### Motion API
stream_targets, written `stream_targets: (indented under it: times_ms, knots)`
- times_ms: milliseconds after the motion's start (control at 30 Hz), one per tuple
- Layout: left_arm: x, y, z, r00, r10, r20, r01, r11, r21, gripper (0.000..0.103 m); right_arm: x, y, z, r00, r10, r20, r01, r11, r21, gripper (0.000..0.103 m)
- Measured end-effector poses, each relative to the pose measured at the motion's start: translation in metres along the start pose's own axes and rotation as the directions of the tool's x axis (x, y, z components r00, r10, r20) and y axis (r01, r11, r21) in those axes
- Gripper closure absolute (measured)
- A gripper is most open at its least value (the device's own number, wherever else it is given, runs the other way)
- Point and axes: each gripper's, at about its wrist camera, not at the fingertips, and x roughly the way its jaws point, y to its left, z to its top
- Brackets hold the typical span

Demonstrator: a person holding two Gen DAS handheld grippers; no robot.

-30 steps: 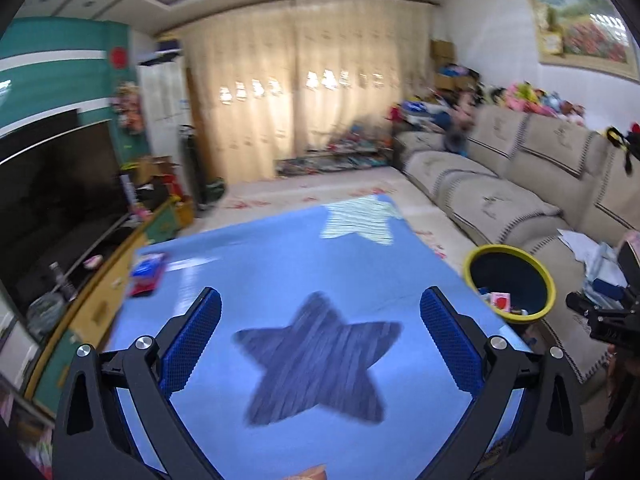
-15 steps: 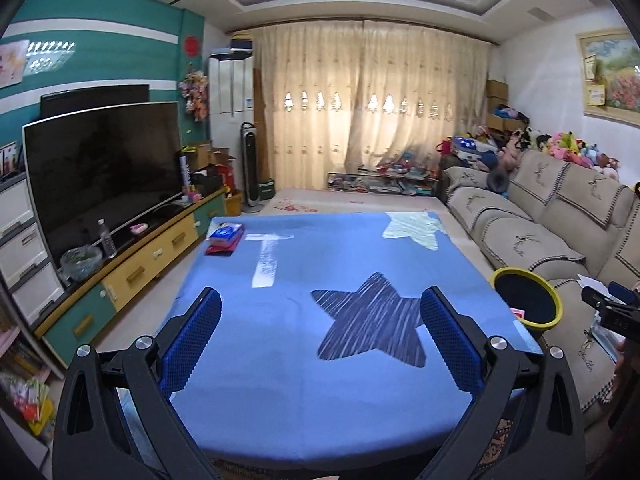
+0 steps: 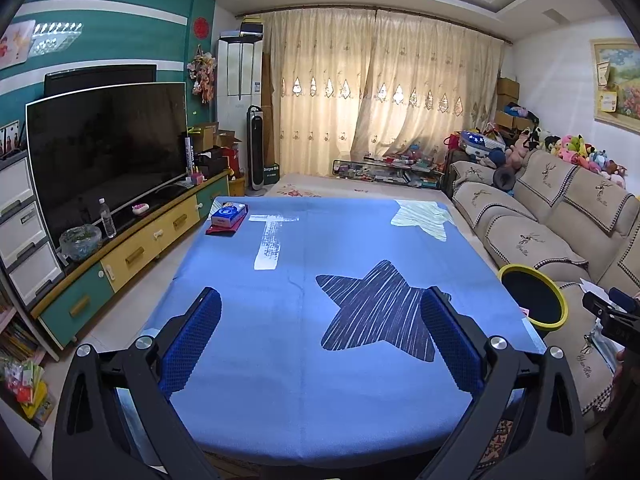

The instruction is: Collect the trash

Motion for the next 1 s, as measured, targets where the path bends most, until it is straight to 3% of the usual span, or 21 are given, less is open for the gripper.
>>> stream_targets:
  times_ms: [1000]
  knots:
    - [0.0043, -0.0054, 0.0005, 1.000, 0.001, 0.001, -0.001, 1.000, 0.012, 0.005, 0.0033, 0.0025, 0.0023, 1.000, 0.026, -0.001, -0.026, 1.000, 0.003, 0.007]
